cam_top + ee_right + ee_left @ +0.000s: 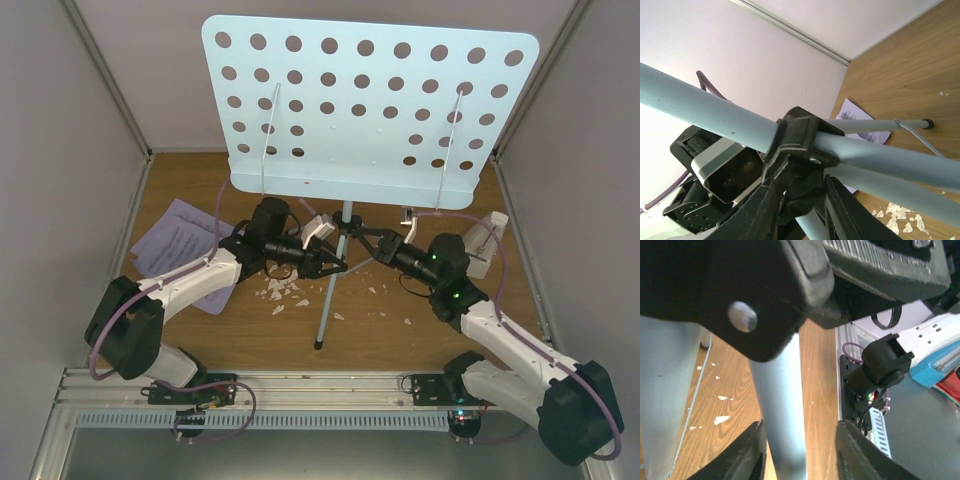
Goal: Pack up the instrument practice props
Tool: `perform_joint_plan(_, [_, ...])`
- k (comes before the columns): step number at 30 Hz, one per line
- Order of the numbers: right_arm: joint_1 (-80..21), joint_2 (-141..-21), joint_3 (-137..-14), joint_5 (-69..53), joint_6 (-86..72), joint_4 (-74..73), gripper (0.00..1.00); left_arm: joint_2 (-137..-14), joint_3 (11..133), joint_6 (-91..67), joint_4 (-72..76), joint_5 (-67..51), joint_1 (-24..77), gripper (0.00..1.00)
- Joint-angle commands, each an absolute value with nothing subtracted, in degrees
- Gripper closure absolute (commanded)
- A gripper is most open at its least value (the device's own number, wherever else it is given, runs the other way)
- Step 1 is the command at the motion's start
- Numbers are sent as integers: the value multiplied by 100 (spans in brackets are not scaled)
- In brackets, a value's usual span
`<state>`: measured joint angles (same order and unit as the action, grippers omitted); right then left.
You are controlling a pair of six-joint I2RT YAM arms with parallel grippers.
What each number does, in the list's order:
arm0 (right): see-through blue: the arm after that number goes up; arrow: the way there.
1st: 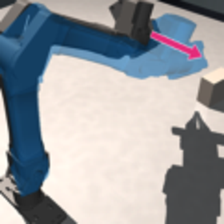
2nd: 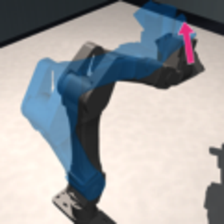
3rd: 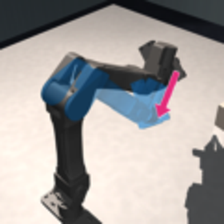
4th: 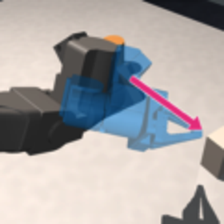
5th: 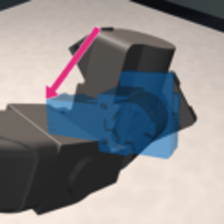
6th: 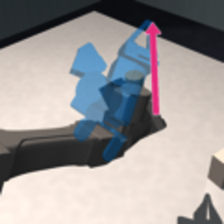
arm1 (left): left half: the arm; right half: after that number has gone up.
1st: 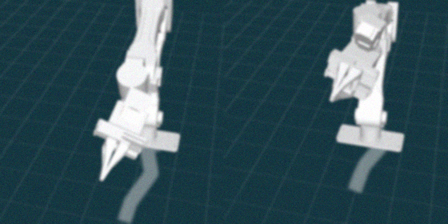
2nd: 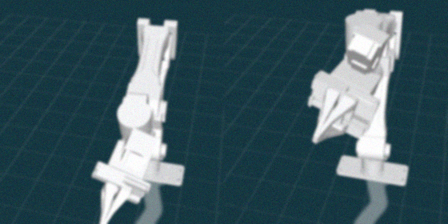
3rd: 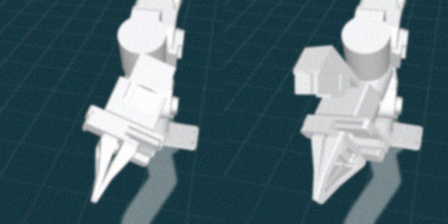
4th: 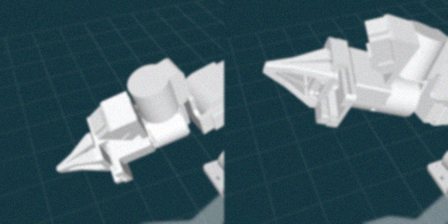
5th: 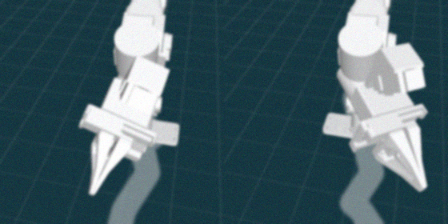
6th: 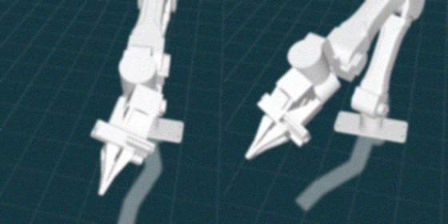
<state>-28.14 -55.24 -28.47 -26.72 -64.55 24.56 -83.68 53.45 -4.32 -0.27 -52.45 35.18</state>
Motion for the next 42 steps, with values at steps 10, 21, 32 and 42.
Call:
perform_joint_plan(10, [-2727,-5371,-3191,-2582,-5099,1934,97,-8456,5581,-97,-289,-4891,3628,93])
perform_joint_plan(21, [-2844,-5161,-3542,-1599,-1210,249,99,-8421,5627,-48,-428,-4719,3630,99])
perform_joint_plan(32, [-3313,-5392,-3692,-272,584,244,97,-8508,5634,-71,-456,-4753,3630,99])
perform_joint_plan(42, [-3929,-5657,-3706,1301,1463,253,93,-8561,5660,-55,-483,-4746,3630,99])
